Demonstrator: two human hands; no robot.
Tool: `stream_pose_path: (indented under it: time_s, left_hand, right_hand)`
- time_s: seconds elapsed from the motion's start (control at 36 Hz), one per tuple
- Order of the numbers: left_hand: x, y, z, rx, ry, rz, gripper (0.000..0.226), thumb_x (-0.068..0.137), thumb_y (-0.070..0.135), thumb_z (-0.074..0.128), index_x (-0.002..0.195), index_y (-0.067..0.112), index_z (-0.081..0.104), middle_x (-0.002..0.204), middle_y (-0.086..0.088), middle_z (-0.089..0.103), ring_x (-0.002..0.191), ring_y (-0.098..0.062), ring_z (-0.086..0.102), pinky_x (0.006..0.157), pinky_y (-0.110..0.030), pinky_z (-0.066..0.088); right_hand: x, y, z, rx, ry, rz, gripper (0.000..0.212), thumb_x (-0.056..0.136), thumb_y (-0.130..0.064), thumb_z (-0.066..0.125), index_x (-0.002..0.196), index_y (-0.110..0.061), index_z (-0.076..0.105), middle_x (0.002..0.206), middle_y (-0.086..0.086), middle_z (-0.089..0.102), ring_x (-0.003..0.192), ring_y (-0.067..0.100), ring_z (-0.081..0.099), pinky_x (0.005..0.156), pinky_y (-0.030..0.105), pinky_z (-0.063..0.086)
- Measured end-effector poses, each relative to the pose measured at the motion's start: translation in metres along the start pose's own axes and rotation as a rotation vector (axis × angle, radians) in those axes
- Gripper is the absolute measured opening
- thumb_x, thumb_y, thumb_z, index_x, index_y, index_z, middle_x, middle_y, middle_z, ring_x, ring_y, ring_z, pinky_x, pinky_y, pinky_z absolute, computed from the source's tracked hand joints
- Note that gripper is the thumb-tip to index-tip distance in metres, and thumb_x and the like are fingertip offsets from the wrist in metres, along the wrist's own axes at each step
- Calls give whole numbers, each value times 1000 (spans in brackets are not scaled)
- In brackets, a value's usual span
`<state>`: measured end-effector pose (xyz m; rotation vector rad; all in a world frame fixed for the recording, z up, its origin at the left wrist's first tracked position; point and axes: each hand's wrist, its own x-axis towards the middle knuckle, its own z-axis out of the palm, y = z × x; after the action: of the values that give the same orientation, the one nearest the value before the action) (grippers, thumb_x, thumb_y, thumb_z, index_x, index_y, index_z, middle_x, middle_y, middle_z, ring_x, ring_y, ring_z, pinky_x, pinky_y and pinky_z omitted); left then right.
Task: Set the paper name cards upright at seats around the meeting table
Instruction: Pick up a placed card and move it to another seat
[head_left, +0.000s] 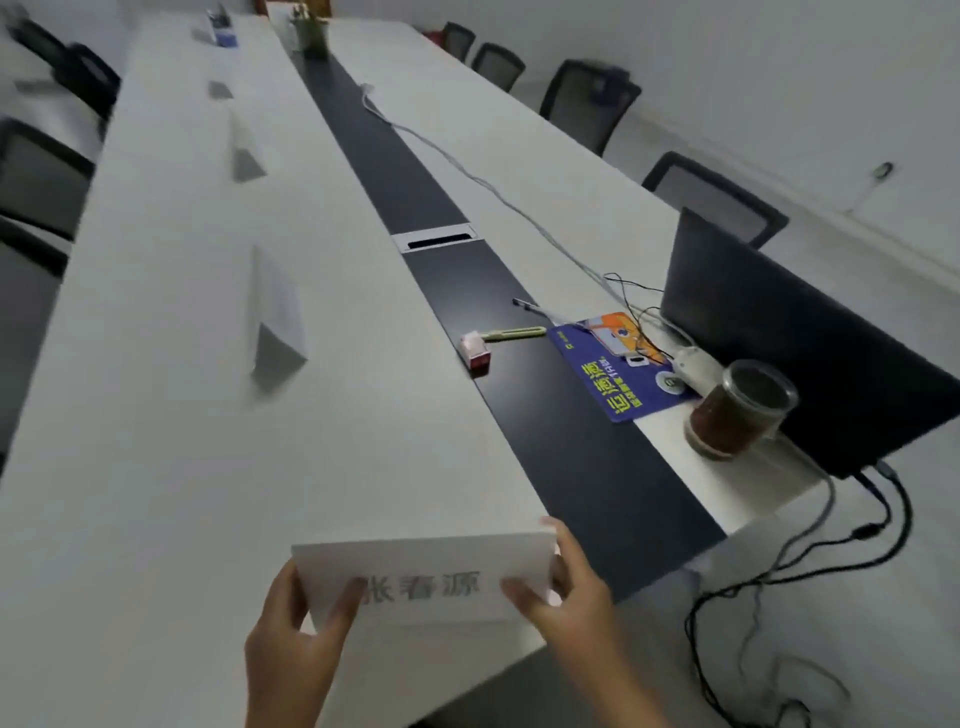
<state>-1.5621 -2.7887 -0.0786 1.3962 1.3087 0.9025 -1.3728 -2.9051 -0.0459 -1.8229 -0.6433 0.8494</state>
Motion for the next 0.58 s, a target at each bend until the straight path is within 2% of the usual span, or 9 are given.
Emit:
stream_pose_path:
  time_s: [0.08, 0.14, 0.19, 0.28, 0.33, 0.39, 0.47, 0.53, 0.58]
  left_hand:
    - [12, 1, -11, 38, 120, -51, 56, 56, 27, 82, 106, 22, 57, 93, 3, 66, 95, -15, 64, 67, 5, 39]
    - [19, 6, -20, 43, 165, -103, 69, 53, 30, 78, 114, 10, 51, 106, -13, 63, 102, -27, 59, 81, -18, 45]
    - [26, 9, -30, 56, 211, -142, 88, 43, 48, 67, 119, 10, 45, 103, -17, 63, 97, -29, 58, 82, -36, 40]
    - [36, 8, -48, 102, 269, -155, 103, 35, 65, 49, 124, 14, 40, 88, -13, 60, 86, -28, 57, 73, -35, 36]
    - [44, 7, -57, 186, 241, -162, 95, 45, 66, 50, 125, 17, 41, 93, -17, 63, 93, -35, 60, 71, -36, 39]
    - [52, 7, -62, 258, 186, -181, 81, 63, 64, 52, 128, 18, 37, 110, -20, 61, 102, -37, 58, 75, -39, 43]
    - [62, 11, -66, 305, 128, -165, 90, 64, 74, 44, 131, 15, 32, 124, -19, 50, 113, -34, 48, 88, -42, 42]
    - [65, 15, -69, 349, 152, -143, 90, 58, 69, 41, 128, 12, 39, 123, -21, 46, 114, -33, 43, 95, -43, 38]
    - [67, 19, -71, 348, 179, -136, 72, 67, 56, 54, 124, 12, 45, 128, -16, 43, 115, -26, 42, 97, -36, 34]
  right_hand:
    - [23, -7, 23, -52, -114, -18, 59, 67, -27, 75, 109, -47, 39, 98, -6, 69, 94, 9, 64, 79, 14, 51]
    - [36, -12, 41, -70, -181, -29, 55, 70, -27, 73, 104, -50, 36, 99, -4, 68, 95, 10, 63, 72, 7, 49]
    - [46, -17, 58, -88, -248, -31, 53, 72, -25, 72, 102, -49, 35, 97, -7, 67, 94, 6, 62, 73, 10, 50]
    - [54, -17, 79, -113, -306, -11, 53, 72, -23, 72, 102, -47, 36, 87, -18, 64, 88, -5, 62, 70, 8, 48]
    - [57, -17, 88, -139, -296, -13, 55, 71, -20, 72, 108, -42, 37, 84, -21, 63, 83, -11, 61, 66, 5, 47]
    - [59, -18, 96, -179, -272, -2, 60, 72, -20, 72, 119, -34, 37, 87, -13, 66, 82, -1, 64, 65, 5, 47]
    - [66, -27, 101, -297, -255, -3, 65, 71, -28, 72, 125, -29, 36, 91, -6, 61, 83, 6, 60, 67, 10, 48]
    - [74, -35, 99, -449, -257, -44, 68, 66, -38, 74, 124, -29, 39, 93, -9, 55, 93, 13, 55, 76, 19, 45]
    - [81, -43, 97, -550, -270, -101, 73, 63, -41, 75, 126, -29, 39, 104, -14, 48, 110, 14, 47, 88, 24, 40]
